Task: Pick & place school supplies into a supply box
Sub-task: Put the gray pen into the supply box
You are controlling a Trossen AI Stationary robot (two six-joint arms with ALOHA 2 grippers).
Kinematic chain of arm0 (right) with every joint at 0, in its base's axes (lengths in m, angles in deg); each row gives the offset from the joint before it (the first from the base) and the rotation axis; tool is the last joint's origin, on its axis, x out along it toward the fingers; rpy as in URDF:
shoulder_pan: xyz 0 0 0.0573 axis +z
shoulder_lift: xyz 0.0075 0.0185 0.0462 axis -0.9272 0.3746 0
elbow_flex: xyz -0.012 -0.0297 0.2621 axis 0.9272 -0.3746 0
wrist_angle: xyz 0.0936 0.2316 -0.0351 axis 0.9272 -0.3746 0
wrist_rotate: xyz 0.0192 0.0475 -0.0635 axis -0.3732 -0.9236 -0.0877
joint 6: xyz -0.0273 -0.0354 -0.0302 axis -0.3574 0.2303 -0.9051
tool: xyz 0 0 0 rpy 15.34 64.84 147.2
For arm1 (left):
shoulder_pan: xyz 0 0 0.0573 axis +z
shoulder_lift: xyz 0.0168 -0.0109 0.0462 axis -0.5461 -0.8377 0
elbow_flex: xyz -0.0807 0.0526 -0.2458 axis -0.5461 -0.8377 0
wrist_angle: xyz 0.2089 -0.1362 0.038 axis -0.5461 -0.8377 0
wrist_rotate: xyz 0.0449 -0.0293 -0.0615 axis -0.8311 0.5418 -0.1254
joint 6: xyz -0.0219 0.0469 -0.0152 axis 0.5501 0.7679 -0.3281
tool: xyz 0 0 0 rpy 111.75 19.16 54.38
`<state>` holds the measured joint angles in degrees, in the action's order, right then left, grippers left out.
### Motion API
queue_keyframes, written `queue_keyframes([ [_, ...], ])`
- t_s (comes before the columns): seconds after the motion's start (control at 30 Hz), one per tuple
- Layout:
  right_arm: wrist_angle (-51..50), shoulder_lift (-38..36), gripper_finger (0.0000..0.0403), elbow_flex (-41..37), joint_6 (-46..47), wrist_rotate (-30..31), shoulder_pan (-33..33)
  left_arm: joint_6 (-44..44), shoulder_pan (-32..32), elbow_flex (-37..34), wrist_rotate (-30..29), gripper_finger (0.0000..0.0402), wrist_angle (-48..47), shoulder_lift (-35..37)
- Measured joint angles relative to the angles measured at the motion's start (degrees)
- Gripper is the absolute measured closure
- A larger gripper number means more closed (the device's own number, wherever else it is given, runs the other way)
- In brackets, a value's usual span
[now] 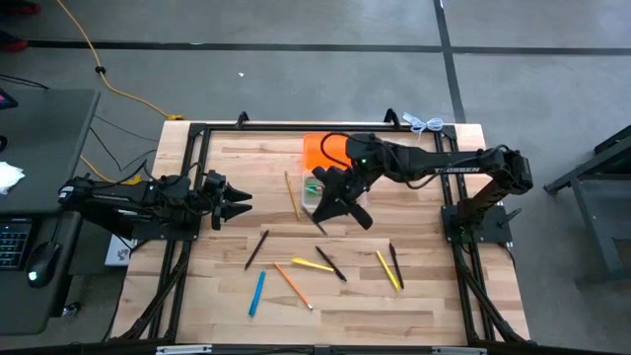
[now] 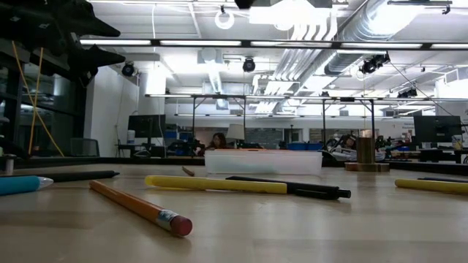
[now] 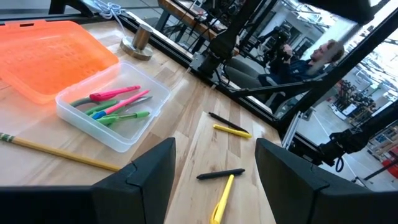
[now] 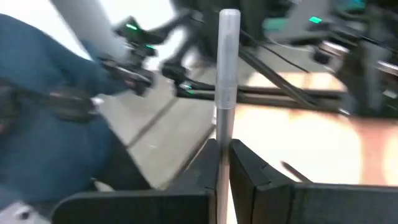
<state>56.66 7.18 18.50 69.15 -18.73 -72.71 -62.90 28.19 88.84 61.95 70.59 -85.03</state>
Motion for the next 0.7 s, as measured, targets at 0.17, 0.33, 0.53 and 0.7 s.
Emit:
queue_keyframes([
  [0.17, -5.6, 0.0, 0.0401, 0.0, -3.8, 8.3, 0.0, -0.2, 0.0, 0.0, 0.0, 0.0151, 0.0, 0.0],
  [0.33, -10.6, 0.0, 0.0400, 0.0, -7.0, 16.5, 0.0, -0.4, 0.0, 0.0, 0.0, 0.0151, 0.0, 0.0],
  [0.53, -16.1, 0.0, 0.0399, 0.0, -11.2, 27.5, 0.2, -0.4, 0.0, 0.0, 0.0, 0.0151, 0.0, 0.0],
  [0.7, -19.5, 0.0, 0.0401, 0.0, -15.6, 37.8, 1.7, -1.2, 0.0, 0.0, -0.4, 0.0151, 0.0, 0.0],
])
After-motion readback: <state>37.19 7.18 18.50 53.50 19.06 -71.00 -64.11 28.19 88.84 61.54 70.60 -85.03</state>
